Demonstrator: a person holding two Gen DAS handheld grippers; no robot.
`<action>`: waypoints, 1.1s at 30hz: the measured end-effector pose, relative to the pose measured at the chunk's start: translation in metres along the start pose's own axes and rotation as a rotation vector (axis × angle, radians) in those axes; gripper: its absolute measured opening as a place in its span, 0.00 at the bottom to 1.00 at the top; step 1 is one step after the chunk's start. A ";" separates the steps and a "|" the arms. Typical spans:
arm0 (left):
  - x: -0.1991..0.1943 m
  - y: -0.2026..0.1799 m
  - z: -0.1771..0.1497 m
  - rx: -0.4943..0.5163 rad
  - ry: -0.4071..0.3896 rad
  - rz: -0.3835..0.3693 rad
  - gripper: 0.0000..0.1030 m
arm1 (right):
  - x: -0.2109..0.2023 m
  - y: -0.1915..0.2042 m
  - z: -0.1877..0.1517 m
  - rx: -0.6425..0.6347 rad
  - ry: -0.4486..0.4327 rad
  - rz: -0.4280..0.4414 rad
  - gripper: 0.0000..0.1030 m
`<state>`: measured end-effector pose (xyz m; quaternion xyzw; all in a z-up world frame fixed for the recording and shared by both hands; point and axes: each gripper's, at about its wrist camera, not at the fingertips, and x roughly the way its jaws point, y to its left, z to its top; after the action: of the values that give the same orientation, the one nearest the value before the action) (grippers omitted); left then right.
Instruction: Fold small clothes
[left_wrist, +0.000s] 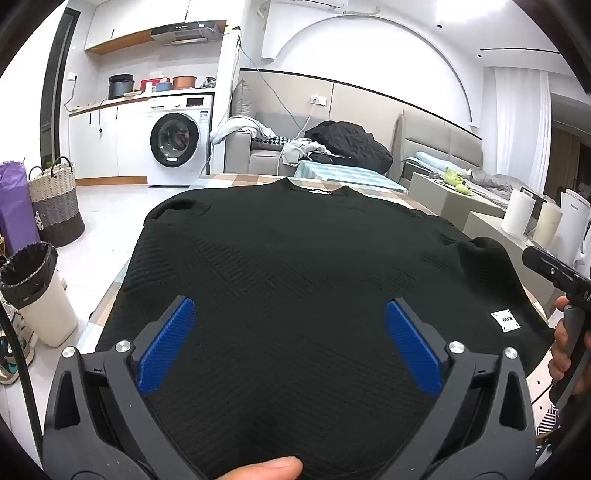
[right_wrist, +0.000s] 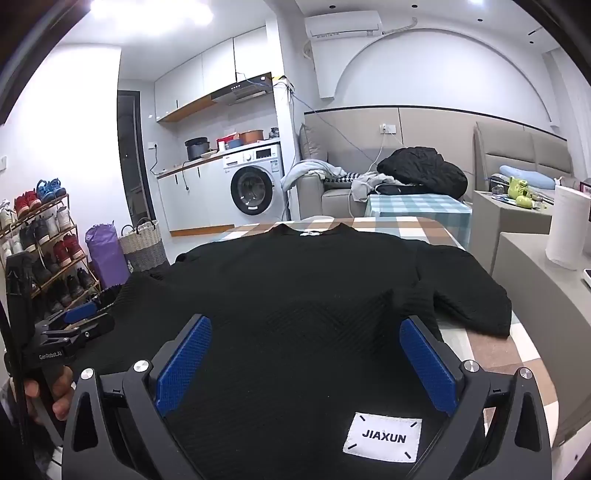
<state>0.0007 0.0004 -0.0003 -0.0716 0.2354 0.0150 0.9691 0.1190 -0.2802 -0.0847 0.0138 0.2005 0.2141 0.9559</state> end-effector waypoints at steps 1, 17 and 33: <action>0.000 0.000 0.000 0.001 -0.001 0.001 0.99 | 0.001 0.000 0.000 0.000 0.002 0.001 1.00; 0.003 -0.002 0.000 0.002 -0.006 0.002 0.99 | -0.006 0.000 0.004 0.014 -0.009 -0.012 1.00; 0.003 -0.002 0.000 0.004 -0.006 0.004 0.99 | -0.005 0.001 0.005 0.013 -0.009 -0.015 1.00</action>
<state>0.0038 -0.0016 -0.0010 -0.0691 0.2327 0.0164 0.9700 0.1161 -0.2815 -0.0785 0.0197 0.1978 0.2057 0.9582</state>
